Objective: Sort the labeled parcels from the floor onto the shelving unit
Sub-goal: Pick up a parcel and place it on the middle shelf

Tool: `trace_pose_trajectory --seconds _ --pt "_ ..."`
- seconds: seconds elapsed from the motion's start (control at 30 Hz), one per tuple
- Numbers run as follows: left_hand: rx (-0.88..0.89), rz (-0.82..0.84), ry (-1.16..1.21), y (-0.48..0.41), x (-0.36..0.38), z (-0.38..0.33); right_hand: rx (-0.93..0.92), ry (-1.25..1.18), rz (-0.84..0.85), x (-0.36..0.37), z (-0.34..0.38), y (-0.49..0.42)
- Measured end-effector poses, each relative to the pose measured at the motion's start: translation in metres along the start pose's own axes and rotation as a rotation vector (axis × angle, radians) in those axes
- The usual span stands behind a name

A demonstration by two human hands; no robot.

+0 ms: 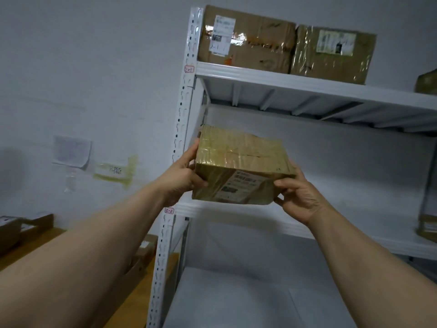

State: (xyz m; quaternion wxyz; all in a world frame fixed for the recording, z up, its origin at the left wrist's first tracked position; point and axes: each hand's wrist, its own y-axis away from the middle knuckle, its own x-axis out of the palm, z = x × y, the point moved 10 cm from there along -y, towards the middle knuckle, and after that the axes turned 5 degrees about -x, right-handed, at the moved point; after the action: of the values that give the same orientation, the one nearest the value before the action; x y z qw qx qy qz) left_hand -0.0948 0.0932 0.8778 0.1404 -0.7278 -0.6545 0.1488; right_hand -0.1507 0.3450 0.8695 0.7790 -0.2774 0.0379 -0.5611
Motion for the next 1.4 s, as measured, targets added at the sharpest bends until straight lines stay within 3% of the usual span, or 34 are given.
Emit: trace_pose_trajectory --seconds 0.3,0.43,0.6,0.87,1.03,1.2,1.4 --pt "-0.165 -0.374 -0.077 -0.100 -0.014 0.034 -0.006 0.077 -0.126 -0.080 -0.007 -0.090" --pt "-0.279 -0.356 -0.014 -0.132 -0.010 0.063 0.009 0.084 -0.080 -0.084 -0.018 -0.126" --pt "-0.300 -0.357 0.036 -0.162 -0.013 0.095 0.020 0.165 -0.040 -0.100 -0.044 -0.164" --pt "-0.333 -0.478 -0.200 -0.194 -0.045 0.139 0.116 0.295 0.003 -0.111 -0.106 -0.199" --pt "-0.465 -0.481 -0.255 -0.195 -0.056 0.197 0.222 0.562 -0.080 -0.117 -0.159 -0.202" --pt "-0.471 -0.503 -0.331 -0.194 -0.068 0.235 0.200 0.692 -0.138 -0.116 -0.193 -0.207" --pt "-0.483 -0.658 -0.676 -0.209 -0.078 0.243 0.214 0.689 -0.052 -0.096 -0.229 -0.206"
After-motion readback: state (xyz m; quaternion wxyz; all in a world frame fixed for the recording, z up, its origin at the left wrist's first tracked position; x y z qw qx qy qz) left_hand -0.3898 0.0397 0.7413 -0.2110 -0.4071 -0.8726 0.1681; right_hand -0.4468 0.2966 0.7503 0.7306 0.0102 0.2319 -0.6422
